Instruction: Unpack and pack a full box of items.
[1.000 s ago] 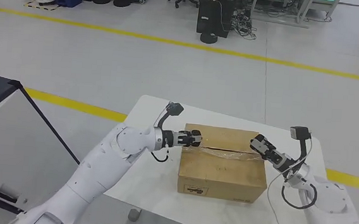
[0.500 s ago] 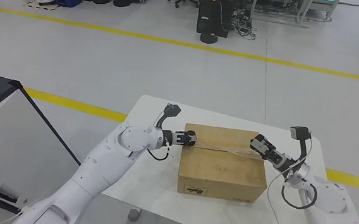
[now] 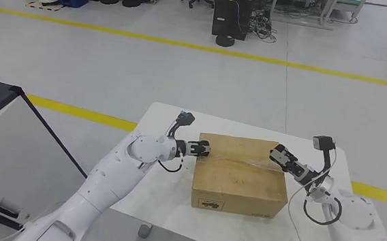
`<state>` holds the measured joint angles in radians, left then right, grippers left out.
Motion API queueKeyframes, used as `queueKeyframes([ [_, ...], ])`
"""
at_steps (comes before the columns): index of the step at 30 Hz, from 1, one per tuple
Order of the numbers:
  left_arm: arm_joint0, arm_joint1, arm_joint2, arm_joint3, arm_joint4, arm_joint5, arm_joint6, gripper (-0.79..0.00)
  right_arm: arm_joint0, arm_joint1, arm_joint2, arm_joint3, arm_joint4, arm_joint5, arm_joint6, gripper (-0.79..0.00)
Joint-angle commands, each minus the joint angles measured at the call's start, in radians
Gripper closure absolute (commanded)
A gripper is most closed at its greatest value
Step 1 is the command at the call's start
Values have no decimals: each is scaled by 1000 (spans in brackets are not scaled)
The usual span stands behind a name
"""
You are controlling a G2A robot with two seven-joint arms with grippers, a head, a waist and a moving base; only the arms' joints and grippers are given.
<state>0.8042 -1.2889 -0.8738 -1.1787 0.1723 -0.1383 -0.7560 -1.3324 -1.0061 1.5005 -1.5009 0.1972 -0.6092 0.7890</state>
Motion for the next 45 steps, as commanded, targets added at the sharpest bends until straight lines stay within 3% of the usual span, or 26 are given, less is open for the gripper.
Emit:
queueKeyframes([
  [1,9,4,-19,-36,1,-6,21,0,0,0,0,0,0,0,0,-785],
  [6,32,14,-53,-106,11,-6,23,0,0,0,0,0,0,0,0,-785],
  [12,58,14,-45,-128,-13,-7,-21,0,0,0,0,0,0,0,0,-785],
  [27,29,-11,-1,17,-27,9,7,0,0,0,0,0,0,0,0,-785],
  [33,37,-10,-7,13,-20,11,-3,0,27,-1,-32,-15,-119,154,-22,-785],
  [39,49,-3,-26,-16,-1,18,-14,0,124,-4,-99,40,-118,339,97,-785],
  [45,73,6,-50,-65,14,21,-14,0,204,-12,-170,142,-93,365,202,-785],
])
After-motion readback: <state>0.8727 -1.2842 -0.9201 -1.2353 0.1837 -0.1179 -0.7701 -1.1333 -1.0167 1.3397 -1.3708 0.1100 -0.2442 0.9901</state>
